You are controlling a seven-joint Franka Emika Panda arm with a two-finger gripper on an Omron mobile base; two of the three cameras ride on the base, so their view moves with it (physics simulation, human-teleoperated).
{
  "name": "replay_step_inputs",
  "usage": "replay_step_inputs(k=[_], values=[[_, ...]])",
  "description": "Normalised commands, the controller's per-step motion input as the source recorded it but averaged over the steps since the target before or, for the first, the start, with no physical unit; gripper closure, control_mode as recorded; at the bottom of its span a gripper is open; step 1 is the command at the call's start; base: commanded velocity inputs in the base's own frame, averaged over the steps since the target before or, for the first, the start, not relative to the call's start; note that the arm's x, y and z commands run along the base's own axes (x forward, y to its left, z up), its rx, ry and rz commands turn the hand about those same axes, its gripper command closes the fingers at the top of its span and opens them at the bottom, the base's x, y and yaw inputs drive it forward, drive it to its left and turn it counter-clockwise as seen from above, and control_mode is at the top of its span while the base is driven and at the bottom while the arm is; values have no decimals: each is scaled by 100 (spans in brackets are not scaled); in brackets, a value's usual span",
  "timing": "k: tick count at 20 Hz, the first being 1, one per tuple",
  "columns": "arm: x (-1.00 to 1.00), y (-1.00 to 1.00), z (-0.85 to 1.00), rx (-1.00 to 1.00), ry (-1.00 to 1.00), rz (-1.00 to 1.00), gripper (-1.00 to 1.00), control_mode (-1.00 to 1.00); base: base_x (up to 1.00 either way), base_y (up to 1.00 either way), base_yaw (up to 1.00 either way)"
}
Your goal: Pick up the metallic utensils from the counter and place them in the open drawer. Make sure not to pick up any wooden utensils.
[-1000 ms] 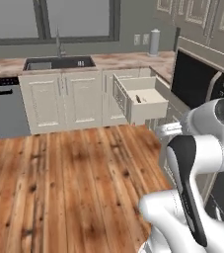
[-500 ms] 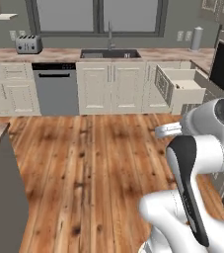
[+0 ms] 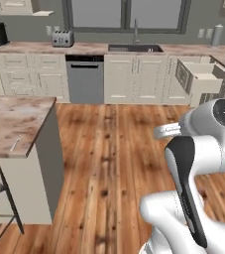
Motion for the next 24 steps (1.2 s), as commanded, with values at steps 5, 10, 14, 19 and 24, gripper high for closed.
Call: replay_step_inputs(k=[5, 10, 14, 19, 24], values=[[0, 0, 0, 0, 0, 0, -100, 100, -58, 75, 4], [0, 0, 0, 0, 0, 0, -100, 100, 6, 80, 0], [0, 0, 0, 0, 0, 0, -100, 100, 30, 100, -4], [0, 0, 0, 0, 0, 0, -100, 100, 3, 100, 0], [0, 0, 0, 0, 0, 0, -100, 100, 0, 97, -1]])
